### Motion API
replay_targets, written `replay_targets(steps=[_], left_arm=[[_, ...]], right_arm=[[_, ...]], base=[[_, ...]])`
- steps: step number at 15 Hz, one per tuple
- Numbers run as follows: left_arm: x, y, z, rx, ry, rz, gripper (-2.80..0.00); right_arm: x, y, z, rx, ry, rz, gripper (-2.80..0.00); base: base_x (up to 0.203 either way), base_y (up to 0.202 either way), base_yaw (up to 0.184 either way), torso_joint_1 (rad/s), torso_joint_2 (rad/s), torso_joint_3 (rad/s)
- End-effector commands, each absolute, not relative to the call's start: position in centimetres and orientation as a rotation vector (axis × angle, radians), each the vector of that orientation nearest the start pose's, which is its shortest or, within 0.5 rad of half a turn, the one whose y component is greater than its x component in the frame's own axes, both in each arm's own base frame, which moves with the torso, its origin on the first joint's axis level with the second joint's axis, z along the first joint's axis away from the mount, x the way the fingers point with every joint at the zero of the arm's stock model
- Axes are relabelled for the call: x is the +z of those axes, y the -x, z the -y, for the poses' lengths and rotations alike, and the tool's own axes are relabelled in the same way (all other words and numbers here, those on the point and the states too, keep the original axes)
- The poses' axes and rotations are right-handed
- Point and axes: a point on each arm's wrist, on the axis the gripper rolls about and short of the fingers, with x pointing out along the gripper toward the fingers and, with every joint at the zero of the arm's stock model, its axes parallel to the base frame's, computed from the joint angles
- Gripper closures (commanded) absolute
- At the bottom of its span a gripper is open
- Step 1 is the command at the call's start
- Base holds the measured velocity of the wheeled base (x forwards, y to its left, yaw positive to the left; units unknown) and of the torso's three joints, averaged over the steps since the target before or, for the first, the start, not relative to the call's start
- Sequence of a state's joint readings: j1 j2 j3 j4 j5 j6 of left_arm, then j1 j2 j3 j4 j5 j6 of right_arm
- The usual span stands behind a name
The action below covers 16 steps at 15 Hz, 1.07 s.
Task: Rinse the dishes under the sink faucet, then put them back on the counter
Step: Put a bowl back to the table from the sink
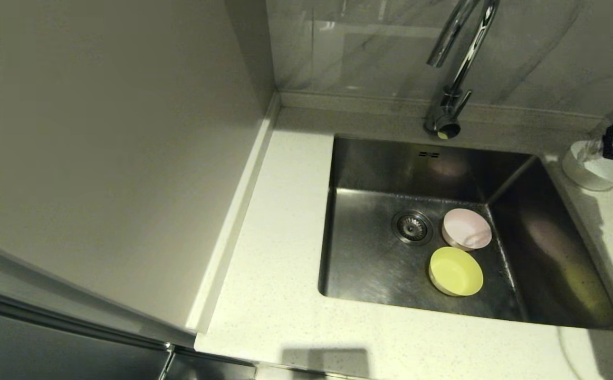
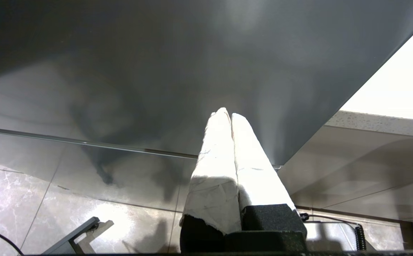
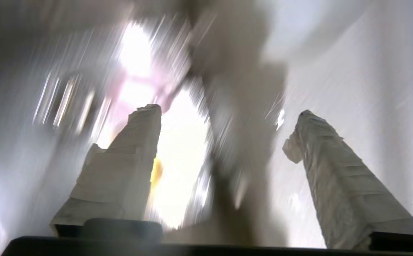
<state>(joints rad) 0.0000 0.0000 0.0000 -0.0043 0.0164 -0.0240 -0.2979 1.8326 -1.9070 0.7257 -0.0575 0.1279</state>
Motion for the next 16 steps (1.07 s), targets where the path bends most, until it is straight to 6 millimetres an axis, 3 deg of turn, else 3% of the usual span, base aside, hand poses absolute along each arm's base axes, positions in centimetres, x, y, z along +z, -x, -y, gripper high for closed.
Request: replay_targets(steps=[1,3,6,10,16], left_arm=[[7.6,2.3,0.0,0.017,0.025,0.006,0.0],[7.6,2.3,0.0,0.017,0.025,0.006,0.0],[7.6,2.3,0.0,0.017,0.025,0.006,0.0],[7.6,2.3,0.0,0.017,0.025,0.006,0.0],[7.6,2.3,0.0,0.017,0.025,0.006,0.0]], right_arm=[[33.1,-24.1,4.4,-0.229,-0.16,-0.823,-2.8],[31.9,-20.3,2.0,-0.136,-0.119,-1.046,-2.8],[31.1,-17.6,0.7,-0.058,-0.112,-1.246,-2.8],[31.1,-18.0,-0.4,0.02,-0.094,-1.238,-2.8],[30.1,-21.2,-1.8,0.084,-0.058,-1.176,-2.8]], base=[[0.0,0.0,0.0,0.0,0.0,0.0],[0.0,0.0,0.0,0.0,0.0,0.0],[0.0,0.0,0.0,0.0,0.0,0.0],[0.0,0.0,0.0,0.0,0.0,0.0],[0.0,0.0,0.0,0.0,0.0,0.0]])
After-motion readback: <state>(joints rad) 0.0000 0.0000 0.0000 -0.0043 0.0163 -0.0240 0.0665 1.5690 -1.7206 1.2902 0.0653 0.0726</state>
